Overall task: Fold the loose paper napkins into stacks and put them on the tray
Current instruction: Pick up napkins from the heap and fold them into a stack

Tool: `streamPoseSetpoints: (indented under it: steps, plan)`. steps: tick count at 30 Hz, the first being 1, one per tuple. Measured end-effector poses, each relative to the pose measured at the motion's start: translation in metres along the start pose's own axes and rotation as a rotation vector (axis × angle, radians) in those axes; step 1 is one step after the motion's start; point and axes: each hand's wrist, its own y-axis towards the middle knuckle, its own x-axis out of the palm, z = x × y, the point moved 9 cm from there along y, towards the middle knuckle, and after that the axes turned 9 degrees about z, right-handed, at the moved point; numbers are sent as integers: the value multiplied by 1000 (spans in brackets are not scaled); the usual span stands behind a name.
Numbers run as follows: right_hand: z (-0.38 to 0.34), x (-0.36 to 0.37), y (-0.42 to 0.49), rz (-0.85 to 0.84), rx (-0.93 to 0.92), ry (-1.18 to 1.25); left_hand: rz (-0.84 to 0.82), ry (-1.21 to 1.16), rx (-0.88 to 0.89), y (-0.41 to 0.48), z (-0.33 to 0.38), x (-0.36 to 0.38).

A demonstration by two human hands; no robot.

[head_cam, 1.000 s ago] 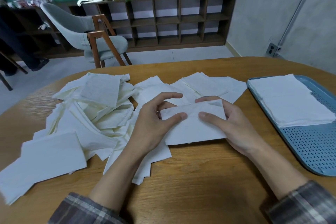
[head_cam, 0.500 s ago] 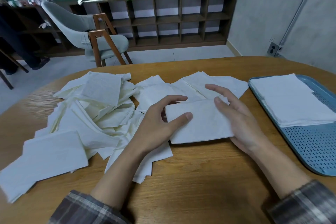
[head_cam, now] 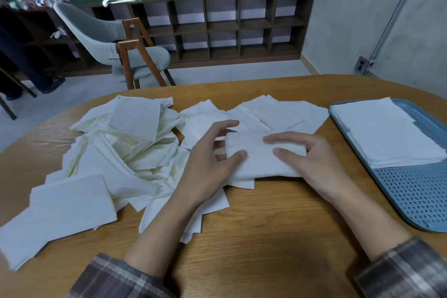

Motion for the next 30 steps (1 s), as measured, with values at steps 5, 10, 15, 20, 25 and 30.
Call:
streamPoseSetpoints:
  steps: [5, 10, 15, 20, 25, 30]
  plan:
    - [5, -27, 5, 269, -35, -97, -107, 417, 280, -4, 8, 12]
    - [4, -25, 5, 279, -69, -117, -262, 551, 250, -11, -8, 27]
    - [4, -25, 6, 258, -73, -105, -236, 549, 308, -12, -1, 29]
    - [4, -15, 7, 159, -68, -103, -148, 332, 325, -14, 20, 21]
    - [4, -9, 7, 89, -84, -77, -57, 30, 208, -14, 31, 10]
    - [-12, 4, -3, -72, -128, 67, 59, -194, 130, -7, 30, 1]
